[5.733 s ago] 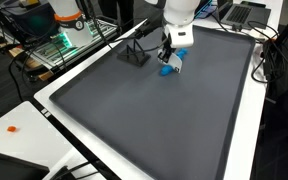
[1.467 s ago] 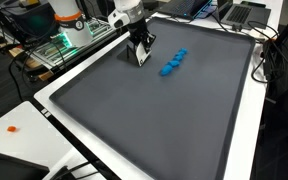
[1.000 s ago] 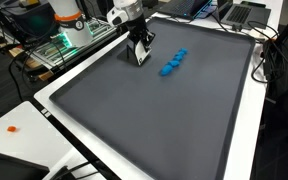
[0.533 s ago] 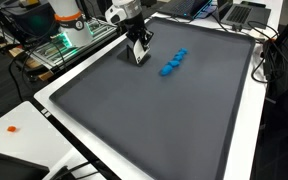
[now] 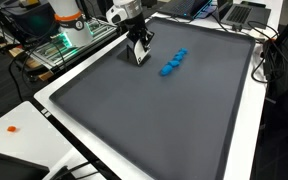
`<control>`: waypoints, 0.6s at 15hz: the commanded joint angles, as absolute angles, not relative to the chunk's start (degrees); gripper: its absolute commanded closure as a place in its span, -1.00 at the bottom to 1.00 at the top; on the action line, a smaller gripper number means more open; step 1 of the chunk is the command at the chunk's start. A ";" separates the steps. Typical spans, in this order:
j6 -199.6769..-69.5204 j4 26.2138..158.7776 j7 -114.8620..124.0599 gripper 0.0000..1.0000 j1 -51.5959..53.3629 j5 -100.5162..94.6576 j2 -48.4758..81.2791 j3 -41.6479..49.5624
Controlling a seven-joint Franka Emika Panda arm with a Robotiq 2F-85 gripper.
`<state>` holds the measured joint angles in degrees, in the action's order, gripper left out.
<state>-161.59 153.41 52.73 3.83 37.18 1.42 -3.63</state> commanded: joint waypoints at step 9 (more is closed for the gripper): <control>-164.89 153.12 54.08 0.98 4.33 36.58 5.04 -3.90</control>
